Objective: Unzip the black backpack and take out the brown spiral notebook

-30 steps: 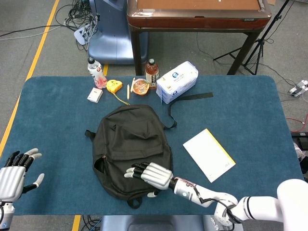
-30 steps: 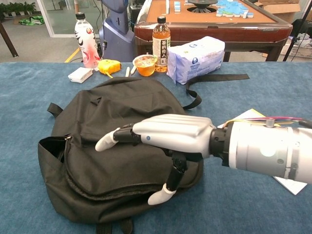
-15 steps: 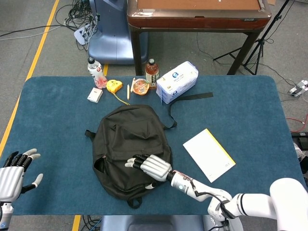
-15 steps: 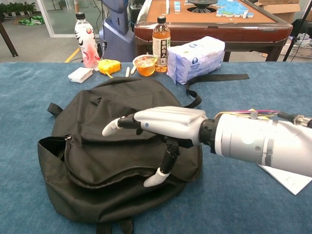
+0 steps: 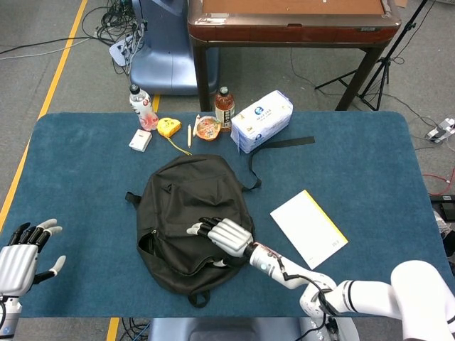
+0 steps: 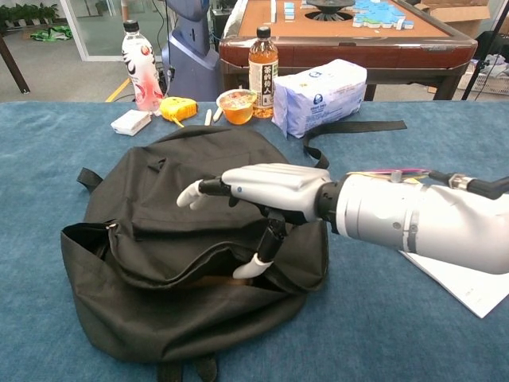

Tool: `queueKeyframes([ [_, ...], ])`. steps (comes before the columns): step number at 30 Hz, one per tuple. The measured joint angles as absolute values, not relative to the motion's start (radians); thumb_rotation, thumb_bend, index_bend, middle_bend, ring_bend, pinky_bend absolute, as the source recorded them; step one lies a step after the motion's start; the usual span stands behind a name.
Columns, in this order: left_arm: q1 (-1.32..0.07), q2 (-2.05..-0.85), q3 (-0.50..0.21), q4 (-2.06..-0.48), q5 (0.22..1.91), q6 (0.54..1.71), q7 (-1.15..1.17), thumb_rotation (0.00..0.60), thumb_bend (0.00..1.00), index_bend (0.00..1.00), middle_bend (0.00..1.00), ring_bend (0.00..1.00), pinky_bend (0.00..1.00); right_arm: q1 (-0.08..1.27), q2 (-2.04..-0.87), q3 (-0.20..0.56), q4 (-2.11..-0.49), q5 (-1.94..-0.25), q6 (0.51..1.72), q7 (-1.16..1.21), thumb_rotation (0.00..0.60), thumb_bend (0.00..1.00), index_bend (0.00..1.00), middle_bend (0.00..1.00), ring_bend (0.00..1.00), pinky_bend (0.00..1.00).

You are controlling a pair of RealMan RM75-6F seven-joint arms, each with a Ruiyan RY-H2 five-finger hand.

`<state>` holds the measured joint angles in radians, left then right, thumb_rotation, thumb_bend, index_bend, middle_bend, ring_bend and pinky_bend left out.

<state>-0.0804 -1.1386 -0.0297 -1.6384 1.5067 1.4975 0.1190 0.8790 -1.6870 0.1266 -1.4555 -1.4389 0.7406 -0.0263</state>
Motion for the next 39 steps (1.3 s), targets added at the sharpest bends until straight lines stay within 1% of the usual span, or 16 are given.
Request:
queueKeyframes([
  [6, -0.074, -1.136, -0.026, -1.642, 1.507, 1.503, 0.120, 0.600, 0.26, 0.28, 0.22, 0.21, 0.09, 0.894, -1.723, 0.131, -1.441, -1.405, 0.741, -0.116, 0.600, 0.43, 0.29, 0.21, 0.10, 0.23],
  [8, -0.074, -1.135, -0.026, -1.643, 1.509, 1.505, 0.120, 0.600, 0.26, 0.28, 0.22, 0.21, 0.09, 0.898, -1.732, 0.132, -1.438, -1.395, 0.741, -0.143, 0.600, 0.43, 0.31, 0.22, 0.10, 0.23],
  [13, -0.071, -1.133, -0.025, -1.645, 1.513, 1.511, 0.115, 0.600, 0.26, 0.28, 0.22, 0.21, 0.09, 0.906, -1.754, 0.128, -1.439, -1.348, 0.734, -0.220, 0.600, 0.39, 0.37, 0.23, 0.10, 0.25],
  [17, -0.068, -1.132, -0.024, -1.642, 1.512, 1.511, 0.112, 0.600, 0.26, 0.28, 0.22, 0.21, 0.09, 0.909, -1.765, 0.121, -1.440, -1.318, 0.732, -0.276, 0.600, 0.39, 0.42, 0.25, 0.10, 0.25],
  [19, -0.068, -1.133, -0.024, -1.642, 1.514, 1.512, 0.111, 0.600, 0.26, 0.28, 0.22, 0.21, 0.09, 0.912, -1.773, 0.118, -1.437, -1.302, 0.732, -0.306, 0.600, 0.42, 0.45, 0.27, 0.12, 0.26],
  [21, -0.067, -1.133, -0.023, -1.643, 1.517, 1.515, 0.110, 0.600, 0.26, 0.28, 0.22, 0.21, 0.09, 0.913, -1.784, 0.115, -1.432, -1.290, 0.737, -0.336, 0.600, 0.49, 0.50, 0.30, 0.15, 0.29],
  [25, -0.065, -1.131, -0.023, -1.644, 1.519, 1.518, 0.108, 0.600, 0.26, 0.28, 0.22, 0.21, 0.09, 0.914, -1.812, 0.113, -1.412, -1.279, 0.763, -0.371, 0.600, 0.58, 0.61, 0.38, 0.23, 0.34],
  [30, -0.067, -1.123, -0.025, -1.640, 1.519, 1.516, 0.100, 0.600, 0.26, 0.28, 0.22, 0.21, 0.09, 0.909, -1.829, 0.121, -1.393, -1.286, 0.800, -0.369, 0.600, 0.63, 0.76, 0.51, 0.36, 0.42],
  [34, -0.082, -1.116, -0.030, -1.632, 1.528, 1.502, 0.081, 0.600, 0.26, 0.28, 0.22, 0.21, 0.09, 0.900, -1.820, 0.139, -1.399, -1.288, 0.822, -0.336, 0.600, 0.65, 0.79, 0.56, 0.42, 0.44],
  [39, -0.121, -1.110, -0.044, -1.610, 1.554, 1.476, 0.022, 0.600, 0.26, 0.29, 0.22, 0.21, 0.09, 0.888, -1.785, 0.188, -1.420, -1.274, 0.871, -0.313, 0.600, 0.65, 0.80, 0.57, 0.44, 0.46],
])
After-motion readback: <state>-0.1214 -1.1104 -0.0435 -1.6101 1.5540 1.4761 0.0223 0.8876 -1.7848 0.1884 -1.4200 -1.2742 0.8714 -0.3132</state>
